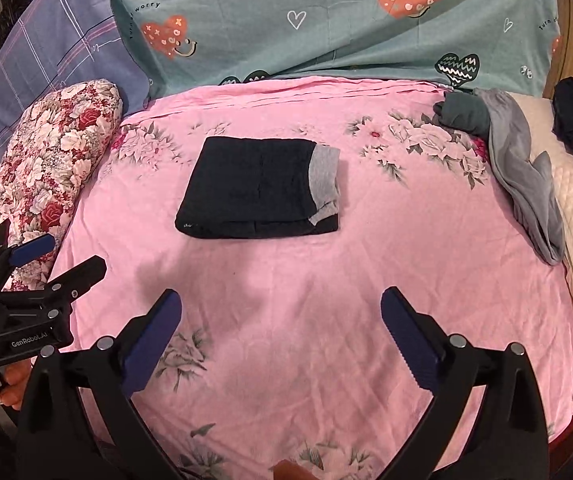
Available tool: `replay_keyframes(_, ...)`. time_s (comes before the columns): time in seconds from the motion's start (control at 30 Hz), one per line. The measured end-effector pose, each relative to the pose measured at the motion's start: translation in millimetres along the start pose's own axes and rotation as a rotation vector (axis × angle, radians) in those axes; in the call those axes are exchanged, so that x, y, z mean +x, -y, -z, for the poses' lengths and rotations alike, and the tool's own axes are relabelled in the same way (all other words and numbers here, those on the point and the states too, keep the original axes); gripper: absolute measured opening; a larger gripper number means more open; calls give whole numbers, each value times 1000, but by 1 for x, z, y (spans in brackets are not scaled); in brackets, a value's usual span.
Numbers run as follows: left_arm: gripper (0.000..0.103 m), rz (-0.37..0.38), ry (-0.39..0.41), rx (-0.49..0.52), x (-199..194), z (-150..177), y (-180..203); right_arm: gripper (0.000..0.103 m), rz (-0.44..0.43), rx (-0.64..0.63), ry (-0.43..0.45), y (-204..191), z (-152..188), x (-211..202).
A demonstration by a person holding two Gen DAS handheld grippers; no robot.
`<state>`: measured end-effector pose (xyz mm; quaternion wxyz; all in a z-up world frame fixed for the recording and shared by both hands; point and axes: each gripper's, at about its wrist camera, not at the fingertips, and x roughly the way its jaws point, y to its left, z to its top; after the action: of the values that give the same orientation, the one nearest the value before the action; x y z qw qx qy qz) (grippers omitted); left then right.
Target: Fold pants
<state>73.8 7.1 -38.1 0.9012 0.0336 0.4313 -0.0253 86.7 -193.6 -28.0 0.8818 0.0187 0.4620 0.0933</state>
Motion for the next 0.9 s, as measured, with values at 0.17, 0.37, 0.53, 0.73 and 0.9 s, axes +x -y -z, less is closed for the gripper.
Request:
replay_keyframes(0.17, 100, -10, 2, -16, -11, 8, -1, 100, -9, -9, 2, -2, 10, -8)
replay_keyframes(0.37, 100, -22, 9, -18, -19, 13, -3, 100, -22, -15, 1, -6, 19, -12)
replay_keyframes(0.53, 100, -25, 6, -19, -20, 14, -5, 100, -26, -24, 7, -11, 20, -15)
replay_keyframes(0.73, 100, -21, 6, -17, -21, 15, -5, 100, -28, -27, 13, -12, 19, -16)
replay_keyframes(0.9, 100, -18, 2, -11, -20, 16, -3, 100, -27, -28, 11, -12, 19, -16)
